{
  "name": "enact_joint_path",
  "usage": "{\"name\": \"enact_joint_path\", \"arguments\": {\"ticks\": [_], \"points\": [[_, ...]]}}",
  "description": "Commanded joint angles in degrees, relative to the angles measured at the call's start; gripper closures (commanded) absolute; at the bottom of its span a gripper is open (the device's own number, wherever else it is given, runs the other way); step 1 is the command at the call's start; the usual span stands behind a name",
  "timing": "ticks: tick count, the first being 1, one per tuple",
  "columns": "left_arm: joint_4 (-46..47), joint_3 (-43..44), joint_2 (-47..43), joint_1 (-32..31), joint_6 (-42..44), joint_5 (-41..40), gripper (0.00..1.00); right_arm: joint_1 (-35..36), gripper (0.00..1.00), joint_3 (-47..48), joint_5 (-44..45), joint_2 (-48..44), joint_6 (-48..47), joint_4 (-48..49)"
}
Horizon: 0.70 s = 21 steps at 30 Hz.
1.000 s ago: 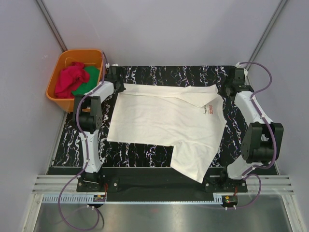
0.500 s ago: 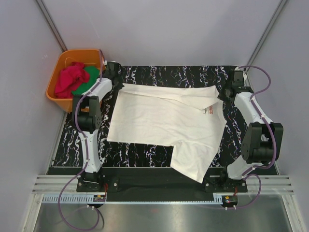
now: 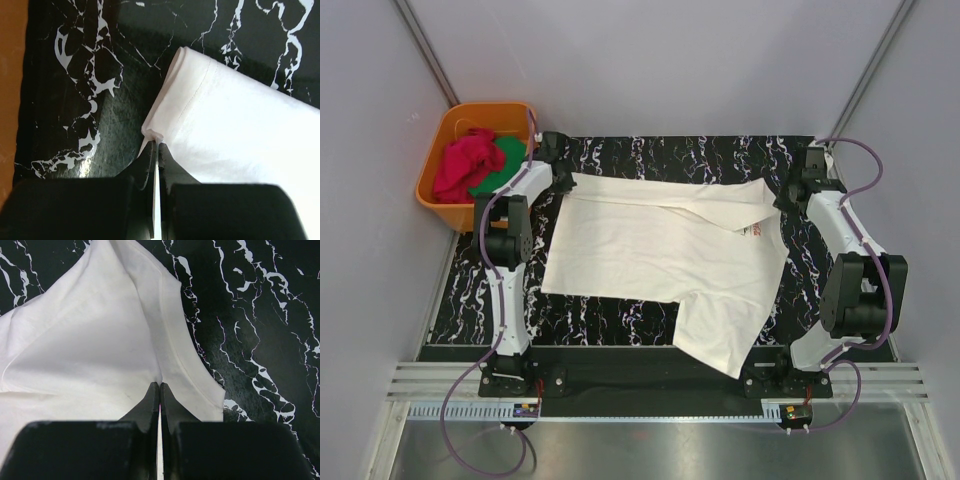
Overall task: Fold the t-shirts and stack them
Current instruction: Fold the tshirt
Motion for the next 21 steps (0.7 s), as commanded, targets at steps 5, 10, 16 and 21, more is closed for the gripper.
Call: {"name": "enact_joint_path", "arguments": {"ticks": [5, 10, 16, 21], "points": [[-3.1, 5.1, 1.7, 0.6, -0.8, 1.4, 1.00, -0.5, 1.00, -2.1, 1.3, -2.4, -0.1, -1.5], [-4.5, 5.4, 2.0, 0.6, -1.7, 1.5, 1.00, -0.5, 1.00, -2.7, 1.6, -1.0, 0.2, -2.4], [-5.2, 4.6, 1.2, 0.6, -1.9, 1.3, 1.00, -0.5, 1.00, -3.3, 1.0, 0.2, 1.1, -3.1], [-5.0, 3.8, 0.2, 0.6, -2.0, 0.9, 1.00, -0.5, 1.00, -5.4, 0.7, -1.5, 1.2, -3.4]]}}
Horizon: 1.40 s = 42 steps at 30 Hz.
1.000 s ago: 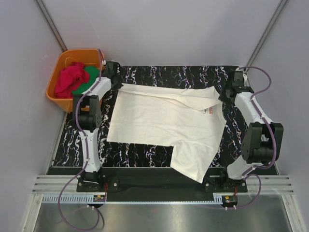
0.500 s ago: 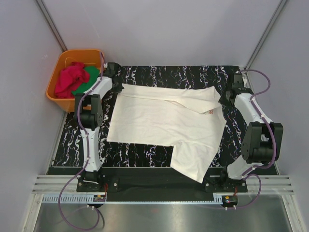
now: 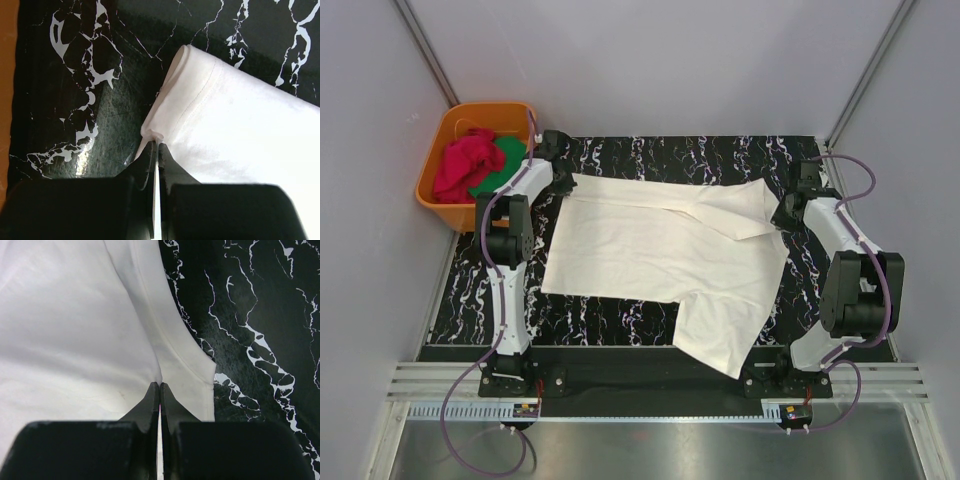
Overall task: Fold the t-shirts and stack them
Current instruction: Fold the tshirt
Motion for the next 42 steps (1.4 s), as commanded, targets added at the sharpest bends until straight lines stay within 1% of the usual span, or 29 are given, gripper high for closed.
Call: {"name": "enact_joint_path", "arguments": {"ticks": [1, 10, 14, 16, 17, 19, 23, 24, 25, 27, 28, 30, 31, 32, 33, 34, 35, 36, 37, 38, 40, 41, 42], "points": [[-0.1, 0.6, -1.4, 0.5, -0.5, 0.3, 1.00, -0.4, 1.00, -0.8, 0.3, -1.8, 0.6, -0.8], [-0.7, 0.4, -0.4, 0.5, -0.4, 0.8, 1.00, -0.4, 1.00, -0.3, -4.0, -6.8, 2.1, -2.8], [-2.3, 0.8, 0.2, 0.5, -0.6, 0.8, 1.00, -0.4, 1.00, -1.2, -4.2, -6.3, 2.3, -2.5], [-2.8, 0.2, -0.3, 0.5, -0.9, 0.3, 0.96, -0.4, 1.00, -1.2, -4.6, -5.8, 2.4, -2.6], [-2.6, -1.1, -1.3, 0.5, -1.1, -0.4, 0.95, -0.4, 1.00, -1.2, -4.6, -5.8, 2.5, -2.6], [-1.0, -2.6, -2.8, 0.5, -1.0, -0.7, 0.99, -0.4, 1.00, -1.3, -4.6, -6.0, 2.5, -2.3], [-1.0, -3.1, -3.3, 0.5, -1.3, -1.5, 0.99, -0.4, 1.00, -0.1, -3.4, -5.0, 1.2, -2.8], [-1.6, -2.8, -2.9, 0.5, -1.7, -1.4, 0.93, -0.4, 1.00, 0.1, -3.3, -4.8, 1.0, -2.9], [-1.8, -3.0, -2.9, 0.4, -2.1, -1.4, 0.76, -0.4, 1.00, 0.4, -3.1, -4.3, 1.0, -2.8], [-1.1, -5.2, -4.9, 0.4, -3.0, -1.5, 0.60, -0.4, 1.00, 0.7, -3.0, -3.6, 0.9, -2.9], [-0.4, -6.4, -6.1, 0.2, -3.3, -2.3, 0.49, -0.4, 1.00, 0.9, -3.1, -3.5, 0.9, -3.1], [1.6, -9.0, -9.1, -0.9, -3.8, -3.7, 0.46, -0.4, 1.00, 0.9, -3.6, -3.4, 0.9, -3.1], [2.4, -11.2, -12.0, -1.5, -3.8, -6.4, 0.45, -0.4, 1.00, 1.0, -3.6, -3.5, 0.9, -3.4], [3.4, -12.4, -13.8, -2.1, -3.8, -7.4, 0.44, -0.4, 1.00, 1.2, -3.7, -3.4, 0.8, -3.6], [6.4, -13.6, -15.2, -2.8, -4.0, -7.7, 0.44, -0.4, 1.00, 1.4, -3.8, -3.4, 0.9, -3.7], [8.5, -16.4, -16.7, -3.0, -4.1, -6.8, 0.44, -0.4, 1.00, 1.7, -4.0, -3.5, 1.0, -4.4], [10.7, -17.3, -18.9, -3.2, -4.3, -6.0, 0.44, -0.4, 1.00, 1.6, -4.2, -3.7, 0.9, -4.6], [13.8, -17.7, -19.1, -3.4, -4.1, -5.0, 0.47, -0.4, 1.00, 1.6, -4.0, -4.0, 1.0, -4.7], [14.3, -17.2, -18.7, -3.5, -4.1, -3.0, 0.49, -0.4, 1.00, 1.2, -4.0, -4.5, 1.0, -4.9], [13.7, -13.9, -16.4, -3.6, -4.0, -2.3, 0.50, -0.4, 1.00, 1.2, -4.0, -4.6, 1.1, -5.2], [8.9, -9.4, -12.7, -3.7, -3.4, -2.0, 0.54, -0.4, 1.00, 1.1, -4.8, -5.0, 1.3, -6.0], [5.3, -5.5, -9.8, -3.7, -3.5, -2.4, 0.56, -0.4, 1.00, 1.1, -5.4, -5.1, 1.7, -6.2], [4.7, -5.0, -9.1, -3.7, -3.5, -2.7, 0.56, -0.4, 1.00, 1.0, -5.5, -5.2, 1.7, -6.5]]}}
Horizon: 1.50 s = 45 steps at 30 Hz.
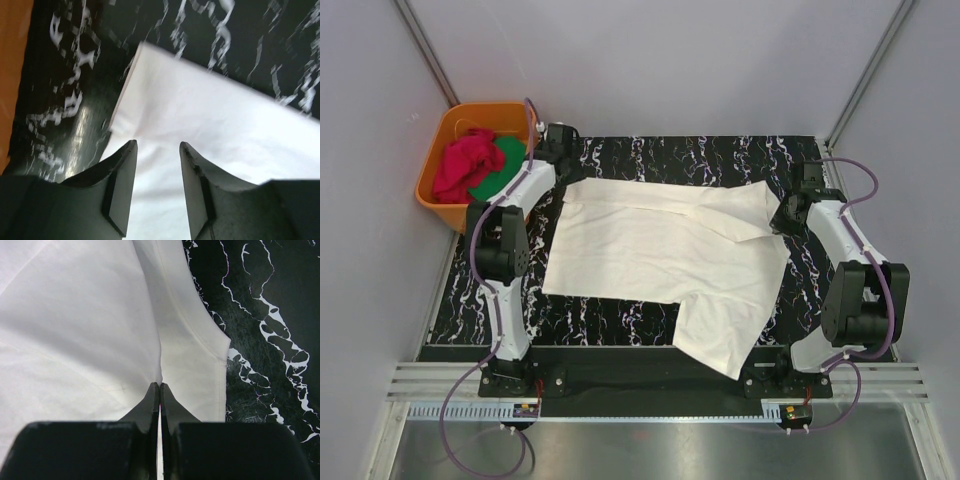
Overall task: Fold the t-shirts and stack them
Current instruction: Fold the tshirt
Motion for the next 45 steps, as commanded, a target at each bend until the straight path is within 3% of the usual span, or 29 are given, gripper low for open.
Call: {"name": "enact_joint_path", "arguments": {"ticks": [1, 5, 10, 13, 29, 35, 37, 38, 39, 40, 42, 45], "points": [[-1.1, 5.3, 4.3, 0.5, -0.2, 0.1, 0.56, -0.4, 1.00, 1.5, -1.2, -2.1, 0.2, -2.0], [3.4, 0.5, 3.1, 0.5, -0.5, 1.9, 0.51, -0.3, 1.00, -1.0, -2.1, -4.3, 1.6, -2.0], [-3.1, 9.0, 9.7, 0.5, 0.2, 3.7, 0.50, -0.3, 1.00, -5.8, -1.6, -7.0, 3.4, -0.6], [-1.7, 7.4, 9.0, 0.5, -0.1, 3.9, 0.50, -0.3, 1.00, -9.0, -2.1, -7.4, 5.2, 0.8], [0.3, 5.5, 5.4, 0.5, 0.4, 6.0, 0.48, -0.4, 0.99, -16.2, -0.6, -0.6, 7.3, 9.0], [0.7, 5.4, 3.4, 0.6, 1.2, 6.4, 0.47, -0.4, 0.99, -18.3, -6.6, -0.1, 9.2, 10.9], [1.4, 5.7, 2.9, 0.6, 1.9, 7.0, 0.44, -0.4, 0.85, -17.2, -8.5, -0.8, 8.7, 8.6], [1.8, 5.9, 2.7, 0.7, 2.2, 7.9, 0.43, -0.4, 0.73, -15.3, -8.6, -2.6, 8.3, 7.5], [2.3, 6.3, 2.8, 0.7, 2.7, 8.8, 0.42, -0.4, 0.51, -14.1, -8.0, -3.8, 7.4, 7.3], [3.0, 6.9, 3.5, 1.0, 3.4, 9.1, 0.42, -0.5, 0.43, -12.6, -5.4, -5.2, 7.0, 7.4], [2.9, 8.4, 4.8, 1.3, 4.0, 10.8, 0.42, -0.9, 0.34, -6.5, -3.2, -4.2, 4.0, 9.7], [3.8, 10.6, 7.6, 1.8, 4.0, 14.2, 0.44, -2.1, 0.32, 3.3, 0.3, 2.7, 0.4, 12.0]]}}
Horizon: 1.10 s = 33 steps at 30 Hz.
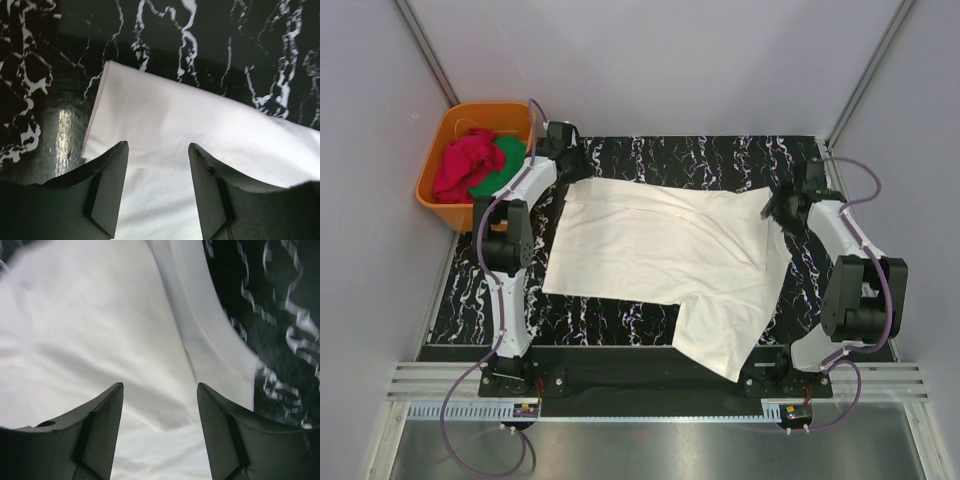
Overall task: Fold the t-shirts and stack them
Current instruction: Fold the tshirt
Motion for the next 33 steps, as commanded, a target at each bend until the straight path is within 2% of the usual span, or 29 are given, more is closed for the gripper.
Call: {"name": "enact_joint_path", "arguments": {"ticks": [1, 2, 4, 7, 11, 14, 17, 18, 22, 26, 29, 33], "points": [[4.1, 4.4, 1.6, 1.0, 0.7, 5.7, 0.44, -1.7, 0.33, 11.9, 4.3, 5.0, -5.1, 5.4], [4.1, 4.7, 2.5, 1.0, 0.5, 6.2, 0.45, -2.2, 0.33, 16.2, 4.2, 8.9, -5.4, 3.9], [4.4, 4.6, 2.9, 1.0, 0.1, 6.8, 0.46, -2.5, 0.34, 18.6, 1.6, 11.4, -5.7, 2.6], [6.1, 3.3, 2.5, 0.9, -0.9, 7.9, 0.47, -2.6, 0.33, 16.7, 0.0, 11.9, -5.6, 3.5], [6.9, 2.4, 1.9, 0.6, -0.3, 8.3, 0.48, -4.0, 0.32, 15.9, -0.9, 15.3, -8.4, 9.3], [6.5, 1.3, 1.3, 0.8, 0.0, 8.0, 0.48, -4.7, 0.36, 17.8, -4.8, 19.1, -9.2, 10.7], [6.5, 0.1, 1.0, 0.9, 0.4, 7.6, 0.48, -4.8, 0.45, 18.9, -6.3, 22.2, -10.5, 12.8], [7.0, -0.3, 1.0, 1.0, 0.2, 7.9, 0.48, -4.8, 0.51, 19.2, -5.8, 22.9, -11.6, 13.2], [7.2, -0.2, 2.3, 1.0, -0.8, 8.6, 0.48, -5.7, 0.56, 21.2, -8.5, 26.7, -12.2, 16.0], [6.2, 1.2, 3.7, 1.7, -2.2, 8.4, 0.49, -5.7, 0.53, 23.6, -10.0, 28.3, -11.4, 16.5], [5.7, 1.6, 4.5, 2.7, -3.7, 8.6, 0.49, -5.7, 0.46, 25.0, -9.9, 29.4, -10.7, 17.0], [5.4, 1.6, 5.2, 3.7, -4.6, 9.1, 0.49, -5.7, 0.44, 29.0, -10.9, 32.1, -10.5, 16.2]]}}
